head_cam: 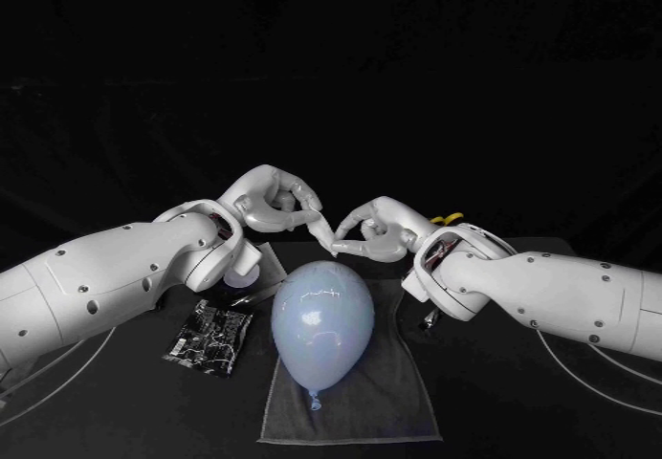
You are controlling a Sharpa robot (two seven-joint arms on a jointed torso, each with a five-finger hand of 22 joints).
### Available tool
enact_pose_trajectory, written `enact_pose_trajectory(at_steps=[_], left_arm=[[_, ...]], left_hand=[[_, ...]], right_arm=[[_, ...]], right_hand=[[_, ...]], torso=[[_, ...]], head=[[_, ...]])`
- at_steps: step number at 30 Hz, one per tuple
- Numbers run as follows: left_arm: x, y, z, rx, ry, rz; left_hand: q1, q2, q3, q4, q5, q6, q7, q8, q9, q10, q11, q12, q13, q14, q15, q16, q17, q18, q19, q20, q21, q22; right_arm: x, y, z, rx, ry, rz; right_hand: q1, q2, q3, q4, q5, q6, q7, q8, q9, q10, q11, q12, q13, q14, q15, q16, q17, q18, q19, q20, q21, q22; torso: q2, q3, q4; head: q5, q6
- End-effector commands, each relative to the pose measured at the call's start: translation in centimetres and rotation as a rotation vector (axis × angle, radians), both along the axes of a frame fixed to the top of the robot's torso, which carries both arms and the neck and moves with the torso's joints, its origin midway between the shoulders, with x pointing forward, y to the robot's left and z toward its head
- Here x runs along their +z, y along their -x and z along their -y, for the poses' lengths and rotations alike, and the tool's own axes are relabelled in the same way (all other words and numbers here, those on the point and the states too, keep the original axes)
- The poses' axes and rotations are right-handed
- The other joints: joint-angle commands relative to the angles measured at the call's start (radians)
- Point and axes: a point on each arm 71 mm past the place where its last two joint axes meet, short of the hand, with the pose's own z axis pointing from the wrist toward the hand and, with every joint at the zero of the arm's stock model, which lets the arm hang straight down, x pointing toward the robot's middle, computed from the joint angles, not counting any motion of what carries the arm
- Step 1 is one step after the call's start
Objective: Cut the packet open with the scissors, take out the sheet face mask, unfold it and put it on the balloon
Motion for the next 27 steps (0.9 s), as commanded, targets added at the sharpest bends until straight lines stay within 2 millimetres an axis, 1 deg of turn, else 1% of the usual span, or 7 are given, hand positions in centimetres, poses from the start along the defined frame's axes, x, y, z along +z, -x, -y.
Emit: enact_pose_trajectory(at_steps=[1, 9, 17, 22, 24, 25, 27], left_arm=[[0.13, 0.09, 0.19, -0.016, 0.006, -0.005], [0.14, 0.13, 0.22, -0.019, 0.007, -0.006], [0.15, 0.20, 0.27, -0.026, 0.007, -0.008], [0.16, 0.23, 0.27, -0.028, 0.007, -0.009], [0.16, 0.23, 0.25, -0.028, 0.007, -0.009], [0.16, 0.23, 0.25, -0.028, 0.007, -0.009], [0.16, 0.23, 0.24, -0.028, 0.007, -0.009]], left_hand=[[-0.001, 0.006, 0.004, 0.000, 0.003, -0.006, 0.002, 0.002, 0.000, -0.005, 0.003, 0.005, 0.001, 0.004, 0.001, 0.003, 0.002, 0.018, -0.005, 0.002, 0.004, 0.001], [-0.001, 0.006, 0.004, 0.000, 0.003, -0.006, 0.002, 0.002, 0.000, -0.005, 0.003, 0.005, 0.001, 0.004, 0.001, 0.003, 0.002, 0.018, -0.005, 0.002, 0.004, 0.001], [-0.006, 0.004, 0.012, -0.006, 0.003, -0.007, 0.002, 0.004, 0.002, -0.005, 0.003, 0.006, 0.001, 0.004, 0.001, 0.002, 0.002, 0.018, -0.005, 0.002, 0.005, 0.002], [-0.008, 0.004, 0.015, -0.009, 0.003, -0.008, 0.002, 0.005, 0.003, -0.006, 0.003, 0.006, 0.001, 0.004, 0.001, 0.002, 0.002, 0.018, -0.005, 0.002, 0.005, 0.003], [-0.009, 0.004, 0.016, -0.009, 0.003, -0.008, 0.002, 0.005, 0.003, -0.006, 0.003, 0.006, 0.001, 0.005, 0.001, 0.002, 0.003, 0.018, -0.005, 0.002, 0.006, 0.003], [-0.009, 0.004, 0.016, -0.009, 0.003, -0.008, 0.002, 0.005, 0.003, -0.006, 0.003, 0.006, 0.001, 0.005, 0.001, 0.002, 0.003, 0.018, -0.005, 0.002, 0.006, 0.003], [-0.009, 0.004, 0.016, -0.009, 0.003, -0.008, 0.002, 0.005, 0.003, -0.006, 0.003, 0.006, 0.001, 0.005, 0.001, 0.002, 0.003, 0.018, -0.005, 0.002, 0.006, 0.003]], right_arm=[[0.10, 0.02, -0.21, -0.004, 0.010, 0.024], [0.05, 0.08, -0.53, 0.000, 0.011, 0.022], [0.00, 0.03, -0.63, -0.008, 0.012, 0.023], [0.06, 0.02, -0.58, -0.017, 0.007, 0.031], [0.09, 0.01, -0.53, -0.021, 0.002, 0.034], [0.10, 0.01, -0.51, -0.023, -0.002, 0.034], [0.13, 0.00, -0.45, -0.029, -0.013, 0.034]], right_hand=[[0.020, 0.015, 0.014, -0.003, -0.004, 0.011, -0.003, 0.007, 0.000, 0.002, -0.011, 0.005, 0.112, 0.106, -0.010, 0.003, 0.263, 0.002, 0.004, -0.006, 0.004, 0.170], [0.060, 0.037, 0.047, -0.028, -0.004, 0.025, -0.014, 0.017, 0.001, 0.008, -0.021, 0.011, 0.115, 0.106, -0.019, 0.003, 0.263, 0.000, 0.009, -0.014, 0.015, 0.173], [0.094, 0.061, 0.122, -0.070, 0.001, 0.021, -0.016, 0.027, 0.004, 0.010, -0.024, 0.011, 0.114, 0.106, -0.023, 0.003, 0.263, -0.001, 0.012, -0.020, 0.019, 0.174], [0.075, 0.077, 0.257, -0.123, 0.008, 0.003, -0.003, 0.049, 0.015, 0.016, -0.017, 0.015, 0.116, 0.106, -0.017, 0.003, 0.263, -0.002, 0.015, -0.016, 0.026, 0.176], [0.043, 0.072, 0.327, -0.143, 0.000, 0.006, -0.003, 0.063, 0.021, 0.026, -0.017, 0.028, 0.124, 0.106, -0.018, 0.003, 0.263, -0.004, 0.018, -0.014, 0.035, 0.178], [0.011, 0.058, 0.371, -0.159, 0.004, 0.004, -0.003, 0.072, 0.025, 0.029, -0.018, 0.031, 0.126, 0.106, -0.018, 0.003, 0.263, -0.004, 0.018, -0.014, 0.037, 0.178], [-0.016, 0.051, 0.406, -0.173, 0.002, 0.005, -0.007, 0.082, 0.030, 0.036, -0.018, 0.040, 0.132, 0.106, -0.018, 0.003, 0.263, -0.005, 0.021, -0.016, 0.044, 0.180]], torso=[[0.000, -0.0001, 0.0005], [0.000, -0.0012, 0.0008], [0.000, -0.0011, 0.0001], [-0.001, -0.0005, 0.0000], [-0.001, -0.0003, 0.0003], [-0.001, -0.0002, 0.0002], [-0.001, -0.0002, 0.0002]], head=[[0.000, 0.000], [0.000, -0.001], [0.001, 0.000], [0.001, -0.002], [0.000, 0.000], [0.000, 0.000], [0.000, 0.000]])
